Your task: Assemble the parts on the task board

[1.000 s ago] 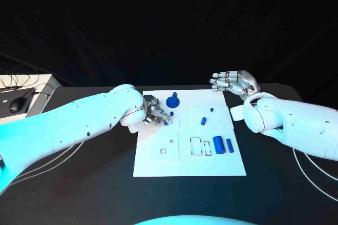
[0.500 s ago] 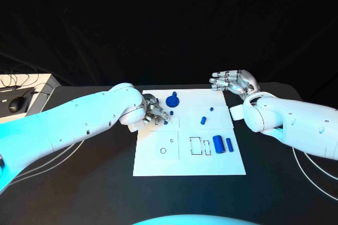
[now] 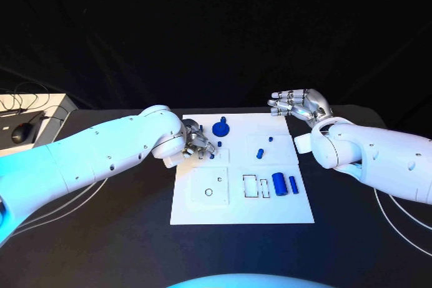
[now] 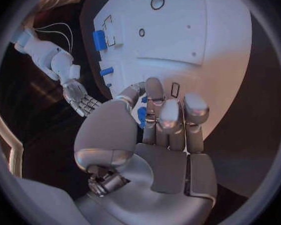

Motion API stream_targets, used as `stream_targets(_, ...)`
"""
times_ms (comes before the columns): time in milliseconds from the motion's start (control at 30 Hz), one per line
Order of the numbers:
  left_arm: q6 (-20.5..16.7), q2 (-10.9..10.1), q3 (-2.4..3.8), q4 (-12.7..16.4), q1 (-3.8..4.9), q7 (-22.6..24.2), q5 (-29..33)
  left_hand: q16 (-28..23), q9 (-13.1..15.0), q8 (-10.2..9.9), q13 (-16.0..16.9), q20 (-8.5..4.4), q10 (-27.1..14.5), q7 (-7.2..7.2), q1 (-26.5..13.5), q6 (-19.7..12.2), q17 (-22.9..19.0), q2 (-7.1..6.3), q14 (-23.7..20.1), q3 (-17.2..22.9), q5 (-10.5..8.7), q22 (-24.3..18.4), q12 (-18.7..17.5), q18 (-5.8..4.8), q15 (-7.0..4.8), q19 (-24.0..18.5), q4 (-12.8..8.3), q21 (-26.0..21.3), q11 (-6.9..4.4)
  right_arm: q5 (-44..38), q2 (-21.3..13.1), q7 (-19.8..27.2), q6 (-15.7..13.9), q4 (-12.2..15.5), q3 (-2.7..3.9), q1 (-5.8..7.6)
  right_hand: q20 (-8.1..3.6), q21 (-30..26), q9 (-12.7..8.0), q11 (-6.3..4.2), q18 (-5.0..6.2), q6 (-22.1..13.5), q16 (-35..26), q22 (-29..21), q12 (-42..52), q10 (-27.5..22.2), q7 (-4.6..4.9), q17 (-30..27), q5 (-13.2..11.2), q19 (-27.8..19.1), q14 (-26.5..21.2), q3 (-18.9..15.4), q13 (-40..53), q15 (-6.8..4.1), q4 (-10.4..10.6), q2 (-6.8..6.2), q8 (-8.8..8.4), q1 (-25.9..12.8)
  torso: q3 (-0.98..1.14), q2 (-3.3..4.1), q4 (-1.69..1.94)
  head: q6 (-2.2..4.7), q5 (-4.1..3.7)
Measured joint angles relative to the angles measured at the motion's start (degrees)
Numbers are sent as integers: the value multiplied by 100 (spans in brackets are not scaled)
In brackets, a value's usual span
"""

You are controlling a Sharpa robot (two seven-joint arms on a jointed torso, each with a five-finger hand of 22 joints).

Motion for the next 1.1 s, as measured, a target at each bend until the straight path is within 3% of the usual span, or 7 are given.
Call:
stream_targets(100, 8, -8, -3, -3, 0, 1, 31, 0, -132, -5, -10, 0, 0, -36, 9, 37, 0, -10, 0, -253, 1, 6, 29, 0, 0, 0, 60, 0, 0, 0, 0, 0, 2, 0, 0, -1, 0, 0, 0, 0, 0, 0, 0, 0, 0, 0, 0, 0, 0, 0, 0, 0, 0, 0, 0, 0, 0, 0, 3, 0, -2, -3, -2)
stream_targets(367, 16, -27, -12, 0, -11, 1, 83, 0, -255, 91, -38, 0, 0, -41, 207, 103, 52, 128, 0, -1685, 16, 81, 80, 0, 0, 0, 365, -23, -1, 0, 0, 0, 5, 0, 0, -6, 0, 0, 0, 0, 0, 0, 0, 0, 0, 0, 0, 0, 0, 0, 0, 0, 0, 0, 0, 0, 0, 0, 4, 0, -7, 3, -10)
stream_targets(500, 16, -46, 3, 13, -18, 3, 89, 0, -287, 113, -51, 0, 0, -41, 317, 103, 56, 183, 0, -2076, 20, 105, 83, 0, 0, 0, 429, -23, 0, 0, -2, 0, 6, 0, 0, -8, 0, 0, 0, 0, 0, 0, 0, 0, 0, 0, 0, 0, 0, 0, 0, 0, 0, 0, 0, 0, 0, 0, 3, 3, -8, 5, -11)
stream_targets(900, -4, -133, 54, 158, -47, 47, 79, 0, -310, 168, -69, 0, 0, -61, 395, 123, 56, 210, 0, -2459, 20, 150, 112, 0, 0, 0, 581, -49, 0, 1, -5, 0, 7, 4, 0, -17, 20, 0, 0, 0, 0, 1, 0, 0, 0, 0, -1, 0, 0, -21, 0, 0, 0, 0, 0, 0, 0, 0, -1, 6, -8, 17, -21)
stream_targets(1100, -24, -195, 182, 236, -53, 64, 76, 0, -310, 171, -69, 0, 0, -61, 395, 123, 62, 210, 0, -2489, 21, 157, 112, 0, -1, 0, 611, -71, 0, 1, -12, 1, 7, 6, 0, -20, 20, 0, 0, 0, 0, 1, 0, 0, 0, 0, -1, 0, 0, -21, 0, 0, 0, 0, 0, 0, 0, 0, 0, 5, -7, 24, -27)
